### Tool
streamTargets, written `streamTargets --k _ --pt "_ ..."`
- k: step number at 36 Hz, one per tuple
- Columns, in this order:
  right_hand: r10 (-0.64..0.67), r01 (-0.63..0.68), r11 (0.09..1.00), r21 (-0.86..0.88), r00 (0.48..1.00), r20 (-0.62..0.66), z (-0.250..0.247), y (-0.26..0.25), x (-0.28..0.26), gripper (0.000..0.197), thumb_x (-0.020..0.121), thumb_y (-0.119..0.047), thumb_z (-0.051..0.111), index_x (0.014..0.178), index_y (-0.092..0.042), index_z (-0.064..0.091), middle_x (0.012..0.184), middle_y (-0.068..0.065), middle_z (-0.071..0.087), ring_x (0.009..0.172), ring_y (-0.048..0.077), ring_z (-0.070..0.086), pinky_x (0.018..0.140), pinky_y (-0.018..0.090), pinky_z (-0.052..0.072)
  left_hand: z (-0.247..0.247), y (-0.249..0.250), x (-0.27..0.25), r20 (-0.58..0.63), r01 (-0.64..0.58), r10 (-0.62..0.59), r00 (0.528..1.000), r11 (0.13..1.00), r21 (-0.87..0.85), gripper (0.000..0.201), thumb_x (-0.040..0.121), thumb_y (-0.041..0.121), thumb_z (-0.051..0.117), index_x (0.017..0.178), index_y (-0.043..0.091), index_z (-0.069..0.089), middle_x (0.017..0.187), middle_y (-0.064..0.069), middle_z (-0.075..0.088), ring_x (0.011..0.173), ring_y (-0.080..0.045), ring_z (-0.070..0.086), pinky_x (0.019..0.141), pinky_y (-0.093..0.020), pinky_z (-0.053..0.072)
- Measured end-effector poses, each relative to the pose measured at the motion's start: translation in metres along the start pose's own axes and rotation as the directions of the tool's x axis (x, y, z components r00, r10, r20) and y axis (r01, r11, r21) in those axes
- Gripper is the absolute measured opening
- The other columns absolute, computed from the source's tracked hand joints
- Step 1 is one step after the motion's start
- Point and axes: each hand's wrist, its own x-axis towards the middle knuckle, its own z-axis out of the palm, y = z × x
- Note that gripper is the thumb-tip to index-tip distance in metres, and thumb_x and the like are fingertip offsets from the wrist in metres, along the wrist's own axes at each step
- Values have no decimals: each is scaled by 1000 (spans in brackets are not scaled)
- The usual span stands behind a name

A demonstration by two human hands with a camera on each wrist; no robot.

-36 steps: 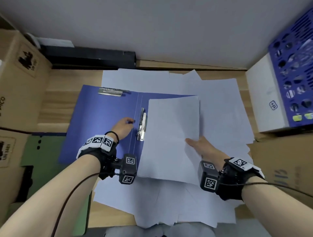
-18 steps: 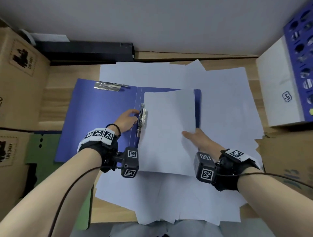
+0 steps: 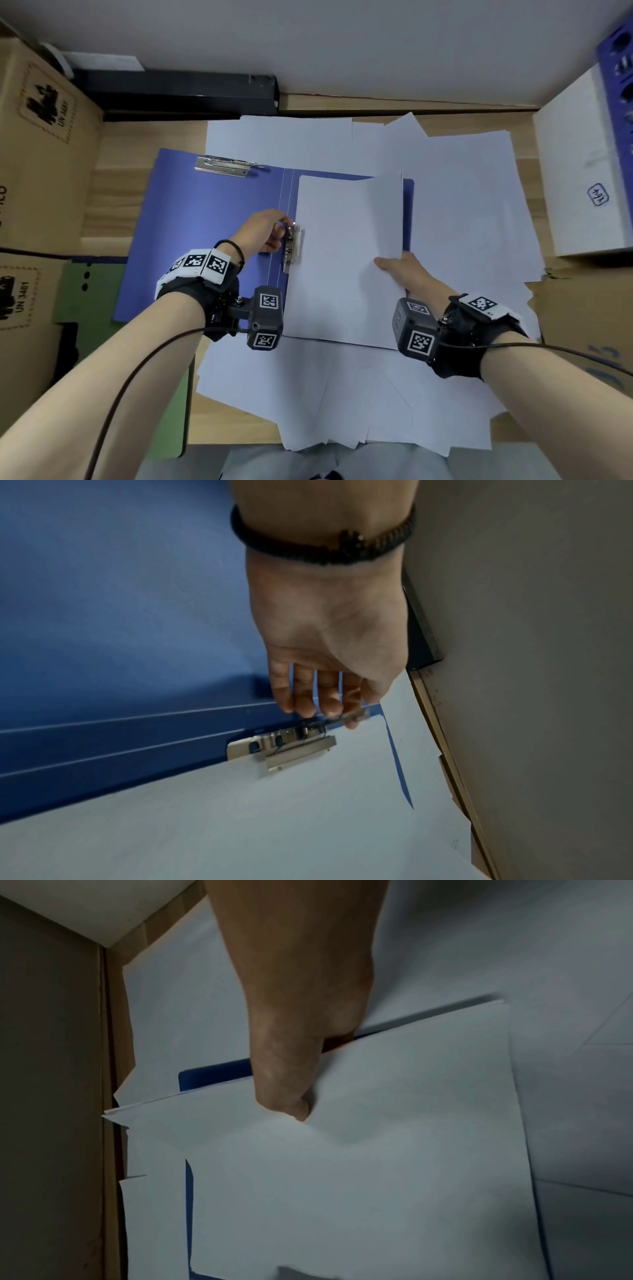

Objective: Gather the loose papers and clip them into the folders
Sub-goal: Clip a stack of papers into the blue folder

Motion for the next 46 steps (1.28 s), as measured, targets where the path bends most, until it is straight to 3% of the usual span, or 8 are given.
streamTargets --k 10,13,16,24,31,37,42,46 --pt "-18 18 1000 6 999 -41 4 2 -1 21 94 -14 56 114 -10 48 90 -1 57 98 24 55 95 36 45 -26 -27 -5 208 -83 20 978 951 299 11 90 16 65 99 11 68 85 -1 69 78 -13 62 87 -31 51" --pt "-13 13 1000 -3 998 -55 5 0 -3 19 95 -15 56 110 -11 44 86 -6 53 99 22 52 95 34 43 -29 -34 -6 219 -71 2 976 950 305 12 87 11 68 93 14 57 76 -1 71 68 -16 66 72 -28 53" --pt "-14 14 1000 -2 998 -57 5 0 -4 34 94 -16 57 125 -5 48 110 3 58 102 22 53 96 34 43 -31 -35 -6 204 -65 -7 979 936 346 23 86 14 71 93 14 49 70 1 72 57 -12 68 55 -22 48" --pt "-5 4 1000 -11 998 -68 6 1 -2 27 94 -17 58 117 -8 50 114 7 59 102 24 56 95 35 46 -23 -42 5 77 -65 26 997 818 571 34 70 32 84 82 16 56 73 -5 71 55 -19 66 46 -19 45" --pt "-4 3 1000 -13 996 -85 5 2 -3 48 96 -18 55 138 -2 37 123 6 50 107 21 49 90 28 38 -16 -49 7 22 -83 93 995 723 685 34 71 40 82 82 20 57 73 0 70 58 -20 68 58 -28 53" --pt "-3 12 998 68 992 -128 6 1 -3 46 92 -14 59 134 -5 43 128 7 55 104 21 54 94 33 45 -19 -40 11 78 -30 -14 997 848 529 20 79 26 78 86 13 64 80 -8 70 53 -17 63 47 -20 50" --pt "-72 79 997 11 949 -307 -8 7 -6 60 84 -24 61 139 -18 39 135 1 47 119 21 51 104 41 44 -6 -39 11 -50 -27 57 997 878 478 24 76 31 79 83 12 66 72 -6 69 56 -19 62 63 -30 57" --pt "-53 68 995 72 979 -196 -16 16 -13 53 93 -16 53 143 -16 38 140 2 45 119 21 49 100 35 43 2 -42 9 -104 -47 119 987 848 528 17 72 22 80 77 12 67 72 -16 72 57 -24 61 70 -43 61"
